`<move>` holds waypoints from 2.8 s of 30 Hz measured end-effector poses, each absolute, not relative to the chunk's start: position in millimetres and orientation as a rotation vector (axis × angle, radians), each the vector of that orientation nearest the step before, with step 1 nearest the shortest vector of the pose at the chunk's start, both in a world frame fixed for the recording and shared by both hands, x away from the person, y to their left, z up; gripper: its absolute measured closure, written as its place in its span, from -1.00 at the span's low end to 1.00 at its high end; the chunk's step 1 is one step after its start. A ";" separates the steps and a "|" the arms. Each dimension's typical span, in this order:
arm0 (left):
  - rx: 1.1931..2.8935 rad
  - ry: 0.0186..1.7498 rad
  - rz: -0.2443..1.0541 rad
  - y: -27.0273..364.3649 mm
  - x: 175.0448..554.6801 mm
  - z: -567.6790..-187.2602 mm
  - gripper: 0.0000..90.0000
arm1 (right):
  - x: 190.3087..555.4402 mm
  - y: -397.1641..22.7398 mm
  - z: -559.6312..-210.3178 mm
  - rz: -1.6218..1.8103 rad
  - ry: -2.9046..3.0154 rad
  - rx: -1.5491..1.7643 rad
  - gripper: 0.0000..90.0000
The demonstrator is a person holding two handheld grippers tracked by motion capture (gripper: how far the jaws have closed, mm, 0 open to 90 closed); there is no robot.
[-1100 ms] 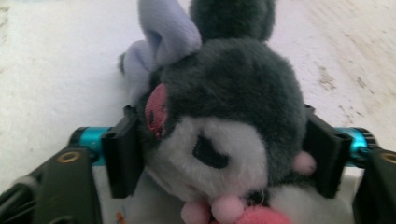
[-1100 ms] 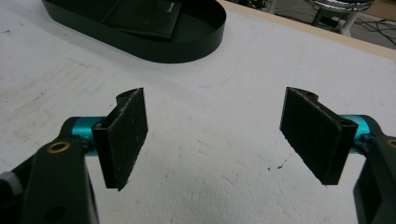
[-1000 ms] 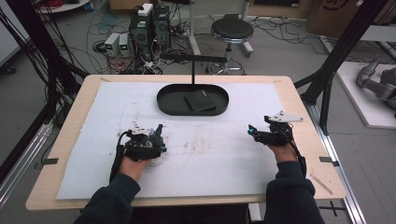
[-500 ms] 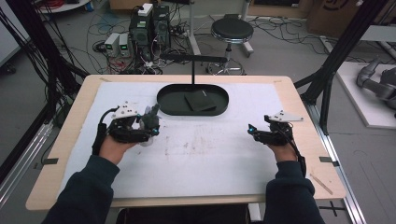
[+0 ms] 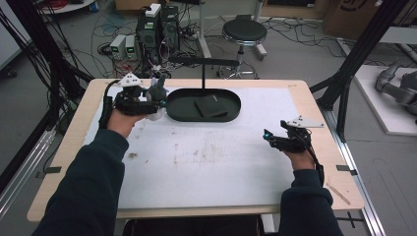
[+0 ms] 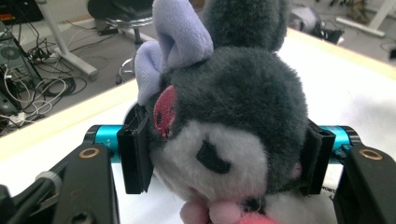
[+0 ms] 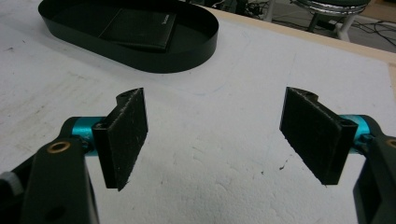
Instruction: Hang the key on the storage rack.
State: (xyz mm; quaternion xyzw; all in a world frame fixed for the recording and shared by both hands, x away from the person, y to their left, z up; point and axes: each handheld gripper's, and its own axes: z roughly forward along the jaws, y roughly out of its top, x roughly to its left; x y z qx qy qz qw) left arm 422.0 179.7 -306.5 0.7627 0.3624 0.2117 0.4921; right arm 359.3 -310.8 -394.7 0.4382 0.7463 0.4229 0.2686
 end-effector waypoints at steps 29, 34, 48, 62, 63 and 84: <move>1.769 1.043 0.530 156.1 528.5 -306.5 -0.21 | 361.8 -319.6 -397.6 1.189 2.009 1.202 -0.47; 1.778 1.078 0.553 160.1 530.1 -311.0 -0.21 | 361.9 -320.5 -398.3 1.187 2.009 1.205 -0.47; 1.886 1.168 0.580 152.2 530.8 -355.0 -0.22 | 361.1 -319.8 -398.8 1.184 2.012 1.209 -0.47; 1.914 1.163 0.595 147.4 524.6 -371.3 -0.42 | 360.2 -318.7 -398.8 1.186 2.019 1.199 -0.46; 1.905 1.166 0.586 149.5 522.6 -371.9 -0.43 | 360.2 -318.6 -398.8 1.187 2.019 1.198 -0.46; 1.648 0.934 0.618 199.9 413.0 -346.2 -0.53 | 355.6 -310.7 -398.3 1.140 2.043 1.117 -0.52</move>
